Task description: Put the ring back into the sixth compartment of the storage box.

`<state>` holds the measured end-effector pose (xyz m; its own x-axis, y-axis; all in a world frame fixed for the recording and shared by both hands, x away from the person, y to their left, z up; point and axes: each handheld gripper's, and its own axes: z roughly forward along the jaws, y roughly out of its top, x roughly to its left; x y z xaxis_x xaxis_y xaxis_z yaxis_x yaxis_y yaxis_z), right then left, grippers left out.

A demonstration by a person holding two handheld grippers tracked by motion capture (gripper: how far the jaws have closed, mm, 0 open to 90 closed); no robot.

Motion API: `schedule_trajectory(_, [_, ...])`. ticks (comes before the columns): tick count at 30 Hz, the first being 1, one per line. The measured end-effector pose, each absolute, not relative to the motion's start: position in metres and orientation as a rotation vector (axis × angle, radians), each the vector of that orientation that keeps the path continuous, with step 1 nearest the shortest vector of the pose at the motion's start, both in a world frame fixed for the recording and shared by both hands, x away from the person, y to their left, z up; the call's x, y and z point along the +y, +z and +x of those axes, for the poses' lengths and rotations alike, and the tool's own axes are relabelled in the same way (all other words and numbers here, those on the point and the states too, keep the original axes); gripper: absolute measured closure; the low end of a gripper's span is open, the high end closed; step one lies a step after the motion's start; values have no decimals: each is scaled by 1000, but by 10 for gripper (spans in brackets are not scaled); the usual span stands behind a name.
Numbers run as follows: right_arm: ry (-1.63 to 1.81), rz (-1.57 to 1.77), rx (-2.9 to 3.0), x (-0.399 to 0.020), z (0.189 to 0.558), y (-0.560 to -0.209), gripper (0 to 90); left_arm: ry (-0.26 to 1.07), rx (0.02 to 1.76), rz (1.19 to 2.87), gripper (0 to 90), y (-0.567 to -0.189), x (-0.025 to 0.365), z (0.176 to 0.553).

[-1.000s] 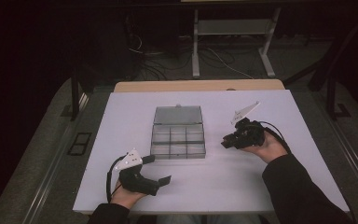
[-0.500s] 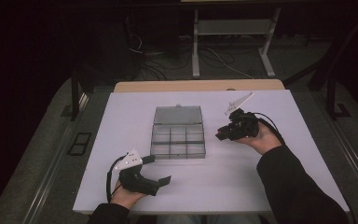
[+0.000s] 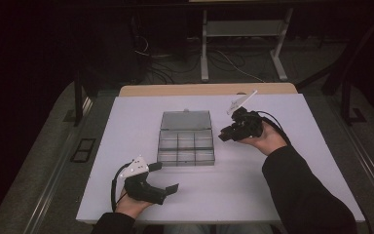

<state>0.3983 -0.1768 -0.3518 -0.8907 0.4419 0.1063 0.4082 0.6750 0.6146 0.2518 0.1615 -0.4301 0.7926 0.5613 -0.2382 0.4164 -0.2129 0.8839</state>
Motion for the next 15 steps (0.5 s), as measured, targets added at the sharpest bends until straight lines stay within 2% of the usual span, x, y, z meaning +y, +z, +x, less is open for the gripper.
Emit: schedule_trajectory(15, [1019,728,2822,-155,414,-350,698,157,743,1840,0,-430,161,252])
